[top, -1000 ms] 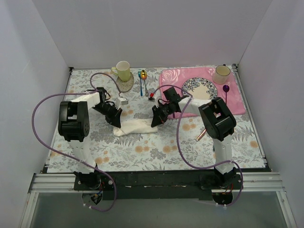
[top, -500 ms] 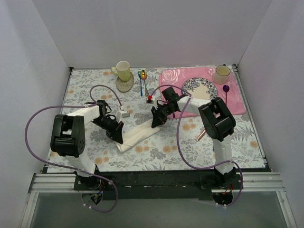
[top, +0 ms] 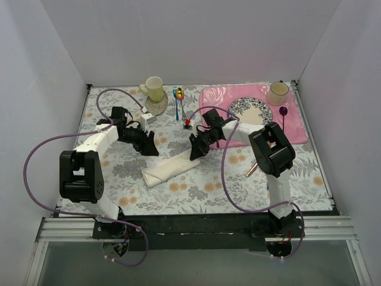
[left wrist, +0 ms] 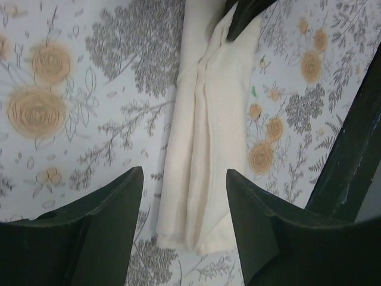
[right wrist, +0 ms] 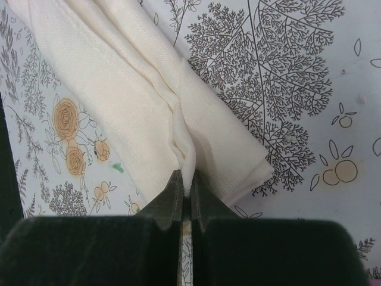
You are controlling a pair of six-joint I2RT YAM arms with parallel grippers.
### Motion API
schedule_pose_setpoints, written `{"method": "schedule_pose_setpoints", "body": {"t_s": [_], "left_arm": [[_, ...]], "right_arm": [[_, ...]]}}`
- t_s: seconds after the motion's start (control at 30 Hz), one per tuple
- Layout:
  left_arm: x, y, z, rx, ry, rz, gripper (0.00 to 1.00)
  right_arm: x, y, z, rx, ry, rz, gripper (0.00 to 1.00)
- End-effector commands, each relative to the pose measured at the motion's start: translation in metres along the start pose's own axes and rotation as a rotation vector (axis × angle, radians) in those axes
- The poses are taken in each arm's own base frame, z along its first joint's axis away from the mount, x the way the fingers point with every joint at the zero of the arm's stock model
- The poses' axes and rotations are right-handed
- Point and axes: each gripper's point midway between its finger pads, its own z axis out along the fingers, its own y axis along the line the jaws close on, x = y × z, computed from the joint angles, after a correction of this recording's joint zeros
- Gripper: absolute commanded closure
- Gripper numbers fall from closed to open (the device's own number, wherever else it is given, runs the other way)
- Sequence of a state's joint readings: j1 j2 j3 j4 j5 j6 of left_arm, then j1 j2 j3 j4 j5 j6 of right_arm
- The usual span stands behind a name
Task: Fold the napkin into a case and place the utensils inside
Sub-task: Pick up the top corner of the smaller rectangle folded napkin from the center of the board.
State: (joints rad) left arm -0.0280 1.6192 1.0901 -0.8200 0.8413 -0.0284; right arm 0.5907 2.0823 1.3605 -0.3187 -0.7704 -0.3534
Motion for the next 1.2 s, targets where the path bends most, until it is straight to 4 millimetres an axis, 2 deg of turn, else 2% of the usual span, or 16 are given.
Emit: {"method": "schedule_pose_setpoints", "body": {"t_s": [0.0,0.13,0.27,0.53,0.83,1.17], "left_arm": [[-0.054,-0.027,0.015,0.043,-0.152,0.141,0.42],[-0.053,-0.044,0.050,0.068,-0.138,0.158,0.42],[-0.051,-0.038,0.073,0.084,-0.135,0.175,0.42],[-0.064,-0.045,0.098,0.156,-0.138,0.196,0.42],[-0.056,-0.053,0.124,0.240,-0.114,0.228,0.43],[-0.057,-0.058,0.138,0.272,-0.104,0.282,0.43]], "right_arm": [[0.021,-0.005,0.000,0.032,0.045,0.099,0.99],[0.015,-0.001,-0.004,0.005,0.010,0.131,0.99],[0.010,0.001,-0.010,-0.011,-0.027,0.142,0.99],[0.001,0.014,-0.015,-0.068,-0.073,0.116,0.99],[-0.004,0.020,-0.020,-0.091,-0.113,0.096,0.99],[-0.013,0.033,-0.028,-0.122,-0.184,-0.007,0.99]]}}
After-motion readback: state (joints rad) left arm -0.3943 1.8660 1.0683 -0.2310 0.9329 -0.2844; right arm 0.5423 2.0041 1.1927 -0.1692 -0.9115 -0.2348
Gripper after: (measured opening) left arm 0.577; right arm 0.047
